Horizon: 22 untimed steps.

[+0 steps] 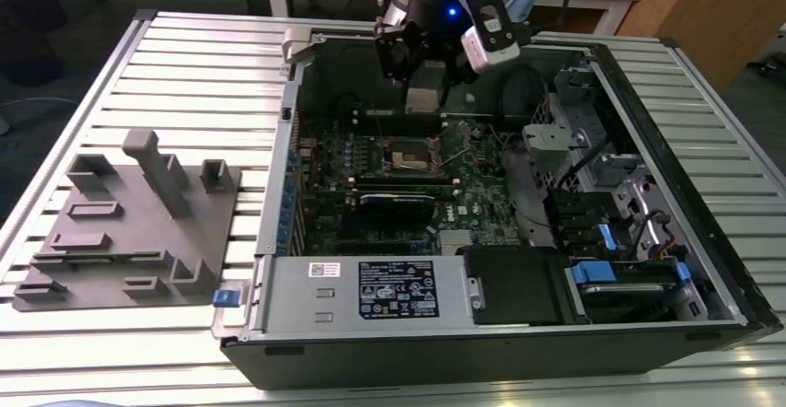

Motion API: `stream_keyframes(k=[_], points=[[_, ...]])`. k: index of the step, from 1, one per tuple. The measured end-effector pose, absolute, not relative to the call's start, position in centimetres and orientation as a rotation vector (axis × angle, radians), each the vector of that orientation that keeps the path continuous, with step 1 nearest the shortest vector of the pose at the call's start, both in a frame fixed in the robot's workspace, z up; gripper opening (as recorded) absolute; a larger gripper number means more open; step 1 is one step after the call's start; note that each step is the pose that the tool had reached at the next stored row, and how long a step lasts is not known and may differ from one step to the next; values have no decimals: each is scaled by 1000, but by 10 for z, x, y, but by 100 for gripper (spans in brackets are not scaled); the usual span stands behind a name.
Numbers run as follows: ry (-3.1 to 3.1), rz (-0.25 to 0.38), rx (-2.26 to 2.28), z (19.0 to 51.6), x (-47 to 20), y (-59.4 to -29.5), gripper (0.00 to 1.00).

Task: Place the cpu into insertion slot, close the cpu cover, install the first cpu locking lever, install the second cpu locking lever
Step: 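Place the cpu into insertion slot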

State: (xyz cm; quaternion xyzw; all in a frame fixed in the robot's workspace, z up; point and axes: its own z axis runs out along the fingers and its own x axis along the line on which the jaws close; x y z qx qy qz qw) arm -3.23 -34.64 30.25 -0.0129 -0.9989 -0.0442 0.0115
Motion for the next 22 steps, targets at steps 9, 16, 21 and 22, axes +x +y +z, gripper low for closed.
stream_keyframes(k=[9,16,21,22], points=[[-3115,-138,-40,299,-32,-346,54],[-3115,-138,-40,298,-34,-346,54],[-3115,-138,-40,298,-34,-346,54],[-3115,-138,-40,298,-34,-346,54]])
